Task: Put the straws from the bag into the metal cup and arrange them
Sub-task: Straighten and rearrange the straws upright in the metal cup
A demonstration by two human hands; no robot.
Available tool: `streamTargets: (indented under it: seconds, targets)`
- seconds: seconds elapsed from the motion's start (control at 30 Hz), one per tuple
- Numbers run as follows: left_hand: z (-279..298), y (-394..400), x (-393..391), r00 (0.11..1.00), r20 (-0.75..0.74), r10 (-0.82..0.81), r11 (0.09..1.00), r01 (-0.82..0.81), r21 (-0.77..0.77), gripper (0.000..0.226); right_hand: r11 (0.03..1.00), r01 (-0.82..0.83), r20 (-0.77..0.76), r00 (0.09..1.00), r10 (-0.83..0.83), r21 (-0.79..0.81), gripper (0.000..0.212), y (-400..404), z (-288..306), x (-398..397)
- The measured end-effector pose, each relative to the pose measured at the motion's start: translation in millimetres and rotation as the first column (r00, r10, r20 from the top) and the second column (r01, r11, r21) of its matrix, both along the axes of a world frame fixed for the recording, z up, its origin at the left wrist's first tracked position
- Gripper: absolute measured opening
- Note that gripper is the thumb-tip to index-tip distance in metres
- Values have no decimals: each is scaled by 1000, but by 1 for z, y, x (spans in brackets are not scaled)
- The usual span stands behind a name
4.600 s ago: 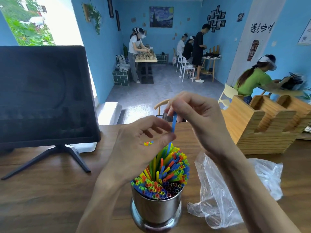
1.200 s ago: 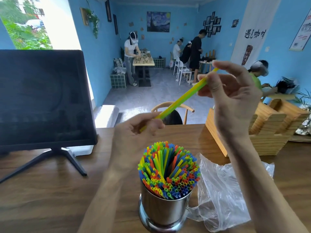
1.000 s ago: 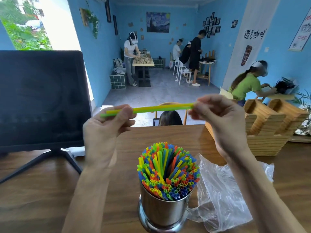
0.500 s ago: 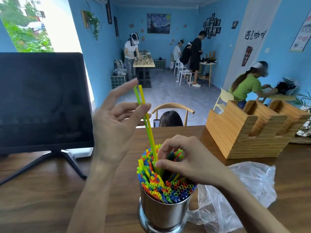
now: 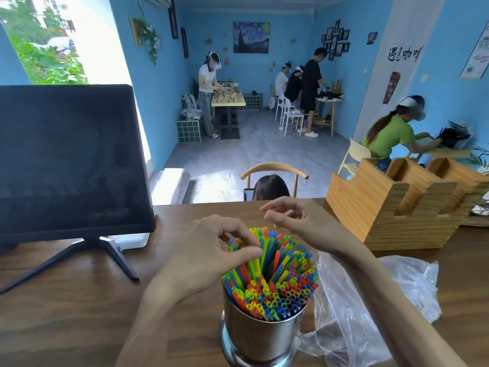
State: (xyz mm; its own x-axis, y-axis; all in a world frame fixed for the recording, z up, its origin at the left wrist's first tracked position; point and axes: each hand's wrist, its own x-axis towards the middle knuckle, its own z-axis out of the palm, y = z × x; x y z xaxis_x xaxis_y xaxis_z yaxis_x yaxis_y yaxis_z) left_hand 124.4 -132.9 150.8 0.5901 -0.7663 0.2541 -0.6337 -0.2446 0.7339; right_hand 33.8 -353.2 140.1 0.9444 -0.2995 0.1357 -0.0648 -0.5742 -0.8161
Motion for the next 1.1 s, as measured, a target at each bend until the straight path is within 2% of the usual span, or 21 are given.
streamTargets:
  seconds: [0.13, 0.33, 0.47, 0.53, 0.67, 0.7, 0.8, 0.93, 1.1]
  targets:
    - [3, 2, 2, 999, 9, -36, 999, 36, -16, 25, 989, -148, -73, 987, 146, -13, 23, 6, 0, 6]
    - [-1, 2, 1, 1000, -3, -2, 993, 1, -114, 25, 987, -159, -32, 987, 158, -6, 21, 5, 4, 10]
    - [-1, -1, 3, 998, -32, 49, 979, -54, -197, 7, 991, -132, 64, 989, 131, 12, 25, 8, 14, 6]
    - [2, -5, 3, 996, -73, 60, 973, -74, -218, 10, 991, -132, 112, 985, 134, -23, 19, 10, 22, 4]
    - [5, -18, 5, 989, -149, 22, 991, -41, -129, 39, 982, -99, 278, 950, 141, -159, 13, 21, 39, 2]
    - [6, -21, 6, 991, -137, 8, 996, -20, -89, 40, 982, -76, 322, 938, 130, -173, 11, 23, 44, 1]
    - [9, -28, 3, 977, -183, -107, 993, 97, -65, 23, 989, -17, 423, 903, 78, -146, 8, 26, 60, 0]
    - [11, -32, -1, 966, -192, -175, 982, 156, -110, 19, 992, 9, 469, 881, 53, -129, 13, 29, 73, -5]
    - [18, -33, -5, 955, -201, -218, 962, 176, -208, 21, 993, -104, 463, 878, 122, -64, 31, 37, 72, -11]
